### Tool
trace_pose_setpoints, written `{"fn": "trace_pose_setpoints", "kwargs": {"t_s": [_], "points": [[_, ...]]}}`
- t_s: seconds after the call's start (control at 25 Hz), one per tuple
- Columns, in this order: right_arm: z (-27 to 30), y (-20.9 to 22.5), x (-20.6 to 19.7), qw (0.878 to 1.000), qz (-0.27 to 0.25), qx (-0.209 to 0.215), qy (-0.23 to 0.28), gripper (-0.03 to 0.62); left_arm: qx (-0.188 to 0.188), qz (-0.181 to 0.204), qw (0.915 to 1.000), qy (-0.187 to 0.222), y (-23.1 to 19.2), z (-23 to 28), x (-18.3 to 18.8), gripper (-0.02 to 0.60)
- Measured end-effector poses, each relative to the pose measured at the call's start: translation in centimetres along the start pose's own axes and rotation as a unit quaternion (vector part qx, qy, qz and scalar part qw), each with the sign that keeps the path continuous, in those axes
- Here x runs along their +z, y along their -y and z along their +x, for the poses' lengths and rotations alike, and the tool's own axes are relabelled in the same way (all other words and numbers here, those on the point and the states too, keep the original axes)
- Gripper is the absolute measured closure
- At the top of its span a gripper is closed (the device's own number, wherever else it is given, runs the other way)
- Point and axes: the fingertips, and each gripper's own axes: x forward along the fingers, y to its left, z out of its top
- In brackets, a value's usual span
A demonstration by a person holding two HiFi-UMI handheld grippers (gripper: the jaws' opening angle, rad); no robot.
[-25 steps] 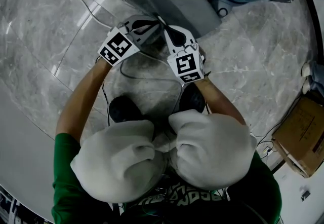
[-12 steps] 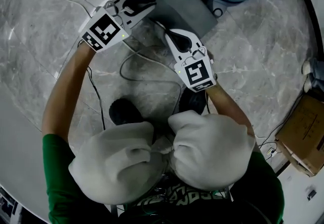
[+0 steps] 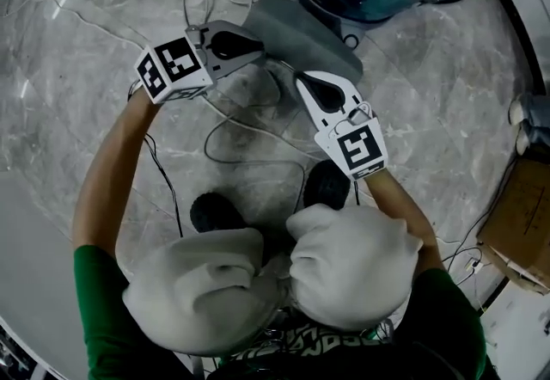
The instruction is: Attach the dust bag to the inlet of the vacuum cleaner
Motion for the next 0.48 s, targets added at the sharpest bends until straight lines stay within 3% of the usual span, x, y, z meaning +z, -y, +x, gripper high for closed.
{"fn": "trace_pose_setpoints", "kwargs": {"t_s": [0.2,0.32,0.48], "points": [[-1.0,0.2,1.0,1.0,-0.011,0.012,0.011,0.58,-0.016,0.003,0.9999,-0.006,1.1,0.7,0.1,0.568],[-1.4,0.0,1.5,0.999,-0.036,0.034,0.022,0.58,-0.018,0.0,0.9998,0.003,1.2,0.7,0.8,0.519],[-1.9,0.2,2.3,0.997,-0.049,0.049,0.028,0.58,-0.033,0.021,0.9992,-0.003,2.0,1.0,1.8,0.52]]}}
